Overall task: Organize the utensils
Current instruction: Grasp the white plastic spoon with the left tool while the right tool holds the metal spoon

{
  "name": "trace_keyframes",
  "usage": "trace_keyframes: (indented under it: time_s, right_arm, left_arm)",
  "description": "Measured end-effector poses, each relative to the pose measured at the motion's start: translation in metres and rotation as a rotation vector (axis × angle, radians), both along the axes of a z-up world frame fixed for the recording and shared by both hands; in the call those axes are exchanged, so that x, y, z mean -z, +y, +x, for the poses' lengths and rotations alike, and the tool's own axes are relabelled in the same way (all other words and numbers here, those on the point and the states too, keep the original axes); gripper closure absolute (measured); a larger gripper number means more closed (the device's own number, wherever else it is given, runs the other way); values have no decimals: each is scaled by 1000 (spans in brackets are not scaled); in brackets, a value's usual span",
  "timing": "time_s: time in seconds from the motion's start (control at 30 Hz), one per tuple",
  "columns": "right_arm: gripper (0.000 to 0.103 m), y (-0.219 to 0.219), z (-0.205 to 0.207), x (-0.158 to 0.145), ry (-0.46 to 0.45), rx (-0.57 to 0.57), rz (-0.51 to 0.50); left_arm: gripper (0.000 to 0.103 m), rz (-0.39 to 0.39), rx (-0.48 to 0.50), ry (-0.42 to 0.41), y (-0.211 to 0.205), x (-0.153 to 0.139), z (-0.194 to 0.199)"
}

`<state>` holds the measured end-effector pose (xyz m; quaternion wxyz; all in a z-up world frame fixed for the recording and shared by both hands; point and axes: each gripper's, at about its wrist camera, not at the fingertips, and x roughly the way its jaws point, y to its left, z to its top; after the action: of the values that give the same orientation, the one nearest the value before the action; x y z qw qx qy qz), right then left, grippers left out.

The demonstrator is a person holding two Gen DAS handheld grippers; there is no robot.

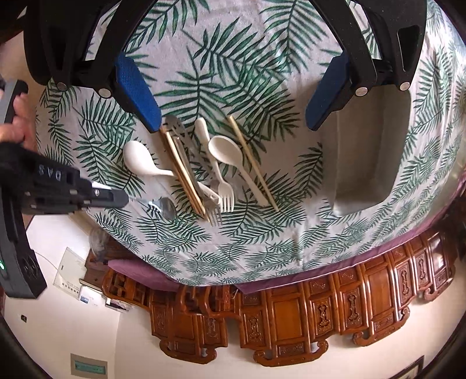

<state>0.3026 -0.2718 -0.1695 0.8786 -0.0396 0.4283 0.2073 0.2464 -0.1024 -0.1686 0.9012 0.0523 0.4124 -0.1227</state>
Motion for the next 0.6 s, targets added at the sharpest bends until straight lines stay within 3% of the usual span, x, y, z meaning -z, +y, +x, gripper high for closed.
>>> trace_keyframes:
  time_s: [0.13, 0.37, 0.6]
  right_arm:
    - [101, -7, 2, -1, -1, 11, -1]
    - [101, -18, 6, -2, 0, 33, 9]
    - [101, -20, 7, 1, 8, 35, 12]
  left_arm:
    - [30, -27, 7, 31, -9, 6, 23]
    - [45, -22, 30, 78, -24, 24, 64]
    - [65, -36, -21, 166, -17, 48, 93]
